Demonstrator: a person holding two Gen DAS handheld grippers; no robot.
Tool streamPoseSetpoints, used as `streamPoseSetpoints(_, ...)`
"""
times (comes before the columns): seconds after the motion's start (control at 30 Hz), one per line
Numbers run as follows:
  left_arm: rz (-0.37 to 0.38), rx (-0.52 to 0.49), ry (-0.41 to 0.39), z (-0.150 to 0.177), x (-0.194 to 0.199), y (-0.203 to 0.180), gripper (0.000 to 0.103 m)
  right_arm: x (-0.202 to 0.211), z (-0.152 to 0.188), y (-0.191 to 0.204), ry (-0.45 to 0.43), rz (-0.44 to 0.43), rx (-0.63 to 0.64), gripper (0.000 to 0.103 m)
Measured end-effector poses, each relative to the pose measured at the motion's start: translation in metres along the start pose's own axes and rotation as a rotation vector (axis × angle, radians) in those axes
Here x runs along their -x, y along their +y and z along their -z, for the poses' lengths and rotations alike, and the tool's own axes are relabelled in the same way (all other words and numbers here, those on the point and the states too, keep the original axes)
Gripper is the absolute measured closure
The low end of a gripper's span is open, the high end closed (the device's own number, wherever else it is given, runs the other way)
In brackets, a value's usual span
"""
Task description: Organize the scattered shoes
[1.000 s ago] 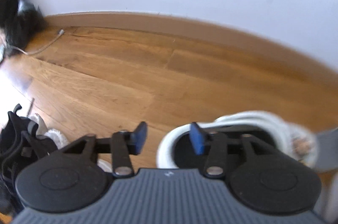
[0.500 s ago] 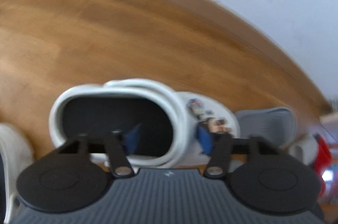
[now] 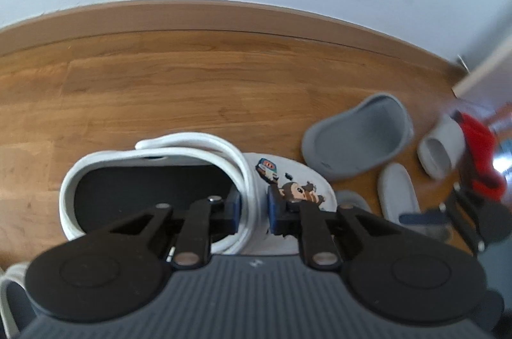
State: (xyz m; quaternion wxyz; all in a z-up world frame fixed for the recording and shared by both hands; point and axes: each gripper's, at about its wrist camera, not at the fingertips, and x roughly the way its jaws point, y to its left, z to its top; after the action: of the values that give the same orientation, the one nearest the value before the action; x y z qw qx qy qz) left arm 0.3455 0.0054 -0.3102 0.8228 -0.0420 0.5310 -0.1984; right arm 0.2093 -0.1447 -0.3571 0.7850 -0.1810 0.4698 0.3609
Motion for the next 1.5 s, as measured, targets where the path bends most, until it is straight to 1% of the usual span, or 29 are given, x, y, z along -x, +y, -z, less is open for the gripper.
streamPoseSetpoints(0.07,0.024,0.013,-0.001,0.002,0.002,0.0,0.088,0.002,-0.003,0.001,-0.001,-0.009,-0.002,0.004)
streamPoseSetpoints(0.1,0.023,0.002,0.001,0.003,0.002,-0.002,0.088,0.002,-0.003,0.002,-0.001,-0.011,-0.002,0.004)
streamPoseSetpoints(0.23,0.008,-0.029,0.042,0.011,-0.003,-0.005,0.087,0.003,-0.005,0.001,-0.002,-0.011,-0.003,0.004)
streamPoseSetpoints(0.3,-0.011,-0.05,0.08,0.019,-0.002,-0.008,0.087,0.002,-0.006,0.0,-0.003,-0.013,0.002,0.004)
streamPoseSetpoints(0.33,-0.009,-0.051,0.079,0.02,-0.001,-0.007,0.087,0.002,-0.007,0.0,-0.005,-0.013,0.003,0.004)
streamPoseSetpoints(0.4,0.007,-0.026,0.091,0.021,0.001,0.001,0.086,0.002,-0.008,-0.001,-0.007,-0.018,0.003,0.004)
streamPoseSetpoints(0.47,0.013,0.015,0.083,0.02,0.005,0.008,0.084,0.001,-0.012,-0.001,-0.014,-0.034,0.016,0.004)
streamPoseSetpoints(0.5,0.015,0.029,0.08,0.019,0.008,0.01,0.081,0.0,-0.014,0.0,-0.018,-0.037,0.027,0.004)
streamPoseSetpoints(0.57,0.0,0.046,0.071,0.019,0.016,0.012,0.069,-0.003,-0.019,0.002,-0.027,-0.044,0.05,0.004)
streamPoseSetpoints(0.6,-0.008,0.049,0.069,0.02,0.019,0.012,0.057,-0.003,-0.02,0.002,-0.029,-0.045,0.054,0.004)
streamPoseSetpoints(0.63,-0.015,0.053,0.066,0.021,0.023,0.013,0.051,-0.004,-0.025,0.002,-0.037,-0.052,0.067,0.004)
streamPoseSetpoints(0.77,-0.022,0.074,0.067,0.043,0.051,0.018,0.049,-0.011,-0.043,0.004,-0.07,-0.077,0.113,0.003)
streamPoseSetpoints(0.83,-0.02,0.067,0.074,0.06,0.061,0.019,0.046,-0.021,-0.052,0.005,-0.06,-0.098,0.139,0.002)
streamPoseSetpoints(1.0,-0.06,0.012,0.094,0.1,0.084,0.02,0.046,-0.046,-0.075,0.007,-0.034,-0.15,0.205,0.001)
streamPoseSetpoints(1.2,-0.059,-0.052,0.109,0.138,0.113,0.016,0.045,-0.076,-0.102,0.01,-0.003,-0.212,0.285,0.001)
streamPoseSetpoints(1.27,-0.069,-0.061,0.124,0.149,0.119,0.016,0.045,-0.093,-0.111,0.018,0.026,-0.212,0.331,0.001)
streamPoseSetpoints(1.4,-0.072,-0.034,0.152,0.164,0.123,0.021,0.045,-0.123,-0.121,0.03,0.091,-0.197,0.398,0.001)
streamPoseSetpoints(1.47,-0.092,-0.019,0.175,0.174,0.124,0.027,0.045,-0.133,-0.124,0.032,0.125,-0.207,0.375,0.001)
streamPoseSetpoints(1.5,-0.095,-0.016,0.183,0.178,0.125,0.029,0.045,-0.135,-0.125,0.032,0.126,-0.204,0.35,0.0)
